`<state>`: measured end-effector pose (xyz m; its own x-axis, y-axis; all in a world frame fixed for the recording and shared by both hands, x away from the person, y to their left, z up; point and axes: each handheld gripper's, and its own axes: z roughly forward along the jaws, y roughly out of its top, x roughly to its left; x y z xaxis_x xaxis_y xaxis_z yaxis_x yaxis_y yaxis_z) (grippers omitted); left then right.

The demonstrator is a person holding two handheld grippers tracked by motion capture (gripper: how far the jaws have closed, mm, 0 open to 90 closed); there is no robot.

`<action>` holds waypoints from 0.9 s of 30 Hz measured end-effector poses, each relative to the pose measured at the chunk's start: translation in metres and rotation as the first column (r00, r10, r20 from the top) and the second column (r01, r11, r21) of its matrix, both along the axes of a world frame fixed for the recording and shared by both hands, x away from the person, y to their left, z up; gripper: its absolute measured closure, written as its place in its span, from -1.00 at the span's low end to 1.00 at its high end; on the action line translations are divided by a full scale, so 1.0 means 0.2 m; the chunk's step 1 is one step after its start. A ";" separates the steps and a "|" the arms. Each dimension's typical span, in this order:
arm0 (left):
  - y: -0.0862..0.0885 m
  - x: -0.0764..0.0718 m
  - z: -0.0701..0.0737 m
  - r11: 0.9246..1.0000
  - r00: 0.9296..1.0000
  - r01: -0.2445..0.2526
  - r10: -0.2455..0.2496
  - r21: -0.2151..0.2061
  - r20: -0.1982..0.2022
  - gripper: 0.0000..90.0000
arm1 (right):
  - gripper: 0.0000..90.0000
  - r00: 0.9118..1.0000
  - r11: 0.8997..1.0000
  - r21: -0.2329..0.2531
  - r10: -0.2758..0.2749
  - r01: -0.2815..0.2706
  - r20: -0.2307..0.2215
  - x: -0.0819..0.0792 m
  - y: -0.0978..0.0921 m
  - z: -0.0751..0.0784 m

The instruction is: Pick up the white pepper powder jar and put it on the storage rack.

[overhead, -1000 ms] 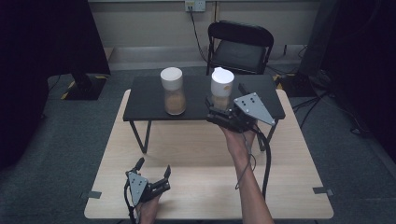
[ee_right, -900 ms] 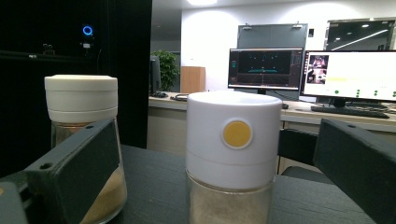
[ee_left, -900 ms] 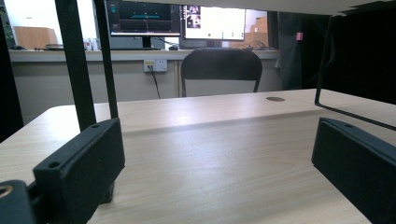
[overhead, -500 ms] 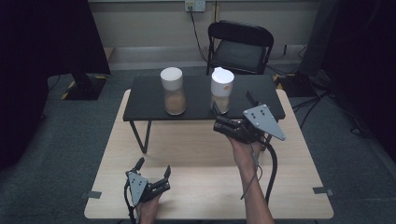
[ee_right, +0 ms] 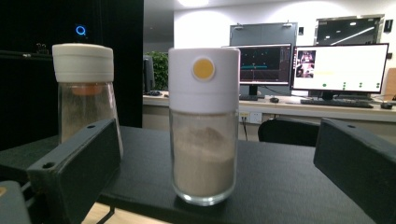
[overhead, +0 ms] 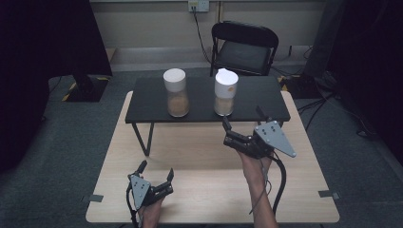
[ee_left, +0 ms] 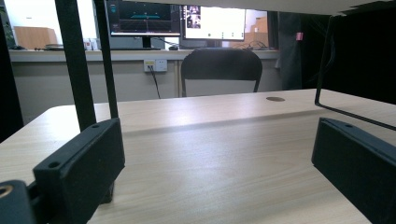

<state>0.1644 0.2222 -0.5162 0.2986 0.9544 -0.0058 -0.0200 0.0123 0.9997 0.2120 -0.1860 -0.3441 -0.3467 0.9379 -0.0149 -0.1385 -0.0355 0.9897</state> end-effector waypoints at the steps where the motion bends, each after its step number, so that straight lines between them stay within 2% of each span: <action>1: 0.00 0.00 0.00 1.000 1.000 0.000 0.000 0.000 0.000 -0.95 | -1.00 1.000 1.000 0.002 -0.001 0.001 -0.001 0.00 0.00 -0.01; 12: 0.00 0.00 0.00 1.000 1.000 0.000 0.000 -0.001 0.000 -0.95 | -1.00 1.000 1.000 0.014 -0.020 0.020 -0.010 -0.07 -0.03 -0.12; 16: 0.00 0.00 0.00 1.000 1.000 0.000 0.000 0.000 0.000 -0.95 | -1.00 0.999 0.999 0.038 -0.024 0.025 -0.021 -0.09 -0.03 -0.17; 23: 0.00 0.00 0.00 1.000 1.000 0.000 0.000 -0.001 0.000 -0.95 | -1.00 0.999 0.999 0.019 -0.031 0.032 -0.040 -0.12 -0.04 -0.25; 27: 0.00 0.00 0.00 1.000 1.000 0.000 0.000 -0.001 0.000 -0.95 | -1.00 0.998 0.999 -0.021 -0.043 0.042 -0.051 -0.14 -0.03 -0.29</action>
